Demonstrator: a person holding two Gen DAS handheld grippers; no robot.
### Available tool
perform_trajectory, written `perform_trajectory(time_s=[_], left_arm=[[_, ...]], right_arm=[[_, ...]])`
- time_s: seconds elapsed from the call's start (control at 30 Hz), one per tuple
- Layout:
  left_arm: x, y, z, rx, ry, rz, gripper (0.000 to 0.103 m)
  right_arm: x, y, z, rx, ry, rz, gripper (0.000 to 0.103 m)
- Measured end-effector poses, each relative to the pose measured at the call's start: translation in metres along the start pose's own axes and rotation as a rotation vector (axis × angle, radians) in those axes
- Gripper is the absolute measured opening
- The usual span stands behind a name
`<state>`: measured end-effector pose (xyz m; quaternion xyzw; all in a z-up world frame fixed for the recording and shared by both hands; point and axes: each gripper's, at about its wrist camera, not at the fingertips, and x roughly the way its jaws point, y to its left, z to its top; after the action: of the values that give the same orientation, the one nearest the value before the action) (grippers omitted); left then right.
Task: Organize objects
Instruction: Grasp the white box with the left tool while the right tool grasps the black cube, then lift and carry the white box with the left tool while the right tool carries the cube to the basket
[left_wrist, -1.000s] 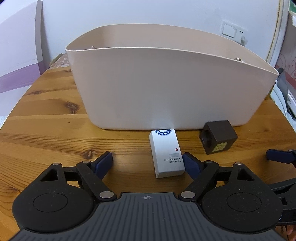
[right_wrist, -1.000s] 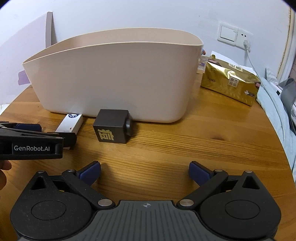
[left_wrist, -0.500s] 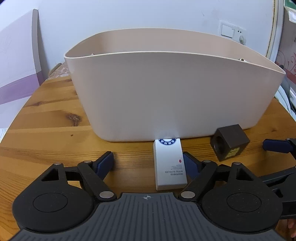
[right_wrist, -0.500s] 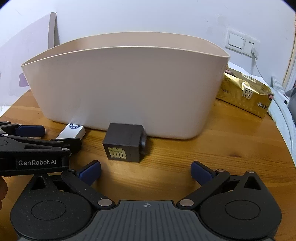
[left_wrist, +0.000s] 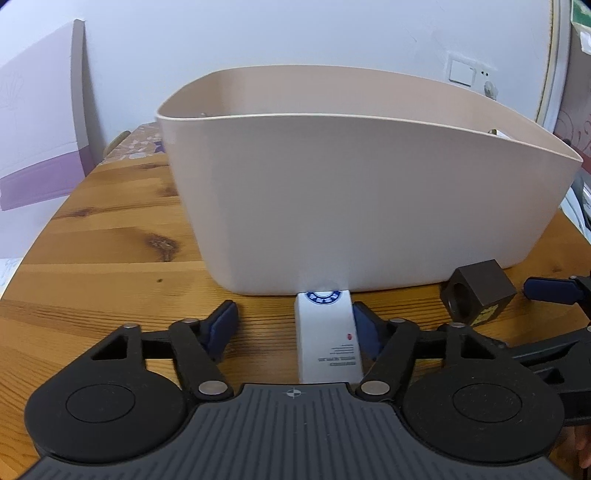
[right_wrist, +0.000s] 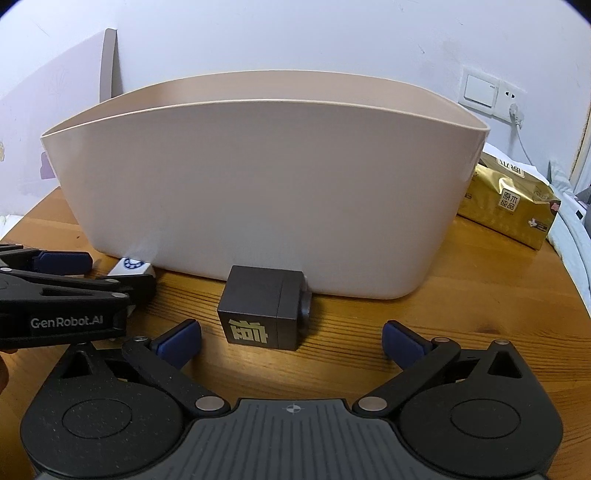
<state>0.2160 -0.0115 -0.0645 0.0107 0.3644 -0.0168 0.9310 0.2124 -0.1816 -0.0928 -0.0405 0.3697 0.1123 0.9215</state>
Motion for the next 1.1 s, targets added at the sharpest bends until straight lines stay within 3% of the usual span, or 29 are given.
perform_trajectory(time_s=[0.1, 0.37, 0.47, 0.53, 0.57, 1.1], left_arm=[[-0.002, 0.004, -0.002, 0.001, -0.005, 0.001, 0.058], [-0.006, 0.008, -0.007, -0.004, -0.017, 0.009, 0.037], [-0.008, 0.008, -0.008, 0.001, -0.009, 0.004, 0.032], [-0.008, 0.010, -0.008, 0.002, -0.003, 0.003, 0.032], [-0.008, 0.011, -0.008, 0.001, 0.002, 0.001, 0.032], [-0.020, 0.019, -0.021, -0.031, 0.025, -0.025, 0.031]], right_arm=[[0.001, 0.002, 0.000, 0.006, -0.002, -0.004, 0.103], [-0.002, 0.009, 0.003, 0.006, -0.023, -0.014, 0.078], [-0.004, 0.010, 0.003, 0.007, -0.034, -0.009, 0.065], [-0.005, 0.011, 0.004, 0.002, -0.038, -0.006, 0.048], [-0.005, 0.012, 0.005, -0.003, -0.036, 0.000, 0.044], [-0.030, 0.015, -0.010, 0.002, -0.020, 0.052, 0.043]])
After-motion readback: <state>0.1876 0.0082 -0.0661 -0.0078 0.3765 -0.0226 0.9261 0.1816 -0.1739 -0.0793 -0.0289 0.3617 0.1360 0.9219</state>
